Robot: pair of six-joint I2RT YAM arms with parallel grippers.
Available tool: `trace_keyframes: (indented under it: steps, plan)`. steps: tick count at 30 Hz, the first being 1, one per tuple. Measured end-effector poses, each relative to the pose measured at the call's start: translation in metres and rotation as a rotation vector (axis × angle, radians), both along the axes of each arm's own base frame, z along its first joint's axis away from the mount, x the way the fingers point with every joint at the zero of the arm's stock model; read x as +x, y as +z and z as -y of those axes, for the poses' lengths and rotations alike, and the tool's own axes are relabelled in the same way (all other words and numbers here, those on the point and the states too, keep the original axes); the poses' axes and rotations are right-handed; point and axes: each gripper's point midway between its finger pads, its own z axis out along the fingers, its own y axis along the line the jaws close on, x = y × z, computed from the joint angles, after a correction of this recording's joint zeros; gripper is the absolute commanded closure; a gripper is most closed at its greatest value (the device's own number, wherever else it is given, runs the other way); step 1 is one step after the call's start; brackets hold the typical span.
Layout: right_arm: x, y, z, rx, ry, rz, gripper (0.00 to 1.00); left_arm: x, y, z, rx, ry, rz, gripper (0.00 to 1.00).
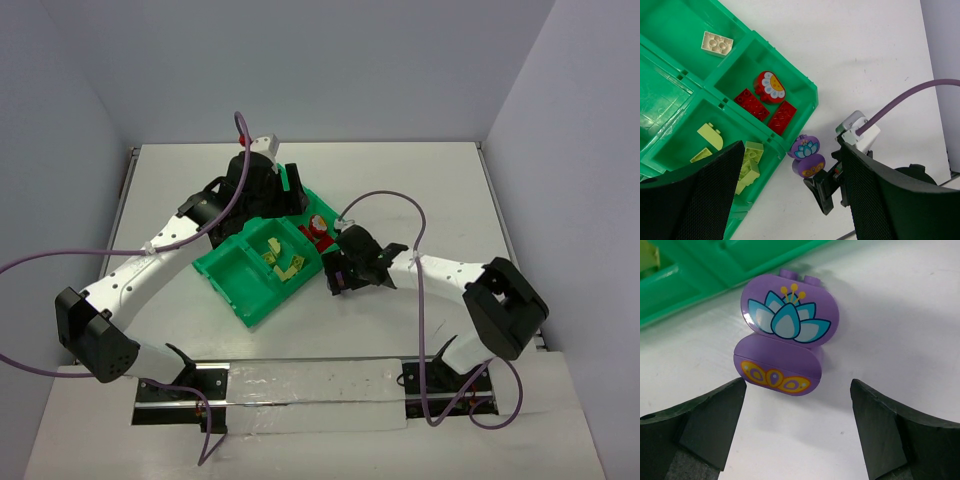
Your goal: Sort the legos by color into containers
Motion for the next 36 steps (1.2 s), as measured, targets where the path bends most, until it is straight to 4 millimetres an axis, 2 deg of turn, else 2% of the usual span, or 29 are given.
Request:
trace_keyframes:
  steps: [5, 13, 20, 24, 29, 36]
  plan:
    - [0.009, 0.003, -0.003, -0.009, -0.044, 0.012, 0.07, -0.001, -0.001, -0.001, 0.004, 0.0, -0.005, 0.16]
    - [0.004, 0.007, -0.016, 0.021, -0.067, 0.004, 0.07, -0.002, -0.002, -0.001, 0.007, 0.0, -0.009, 0.16]
    - [0.005, 0.009, -0.026, 0.088, -0.198, -0.023, 0.06, -0.002, -0.003, -0.001, 0.01, -0.001, -0.011, 0.15]
    - [0.012, 0.01, -0.03, 0.109, -0.279, -0.027, 0.06, -0.002, -0.003, -0.001, 0.01, -0.002, -0.011, 0.15]
    - [0.027, 0.005, -0.033, 0.083, -0.363, -0.015, 0.05, -0.004, -0.003, 0.0, 0.01, -0.013, -0.013, 0.15]
    - [0.029, -0.01, -0.023, 0.01, -0.43, -0.033, 0.05, -0.006, -0.004, 0.002, 0.009, -0.025, -0.019, 0.15]
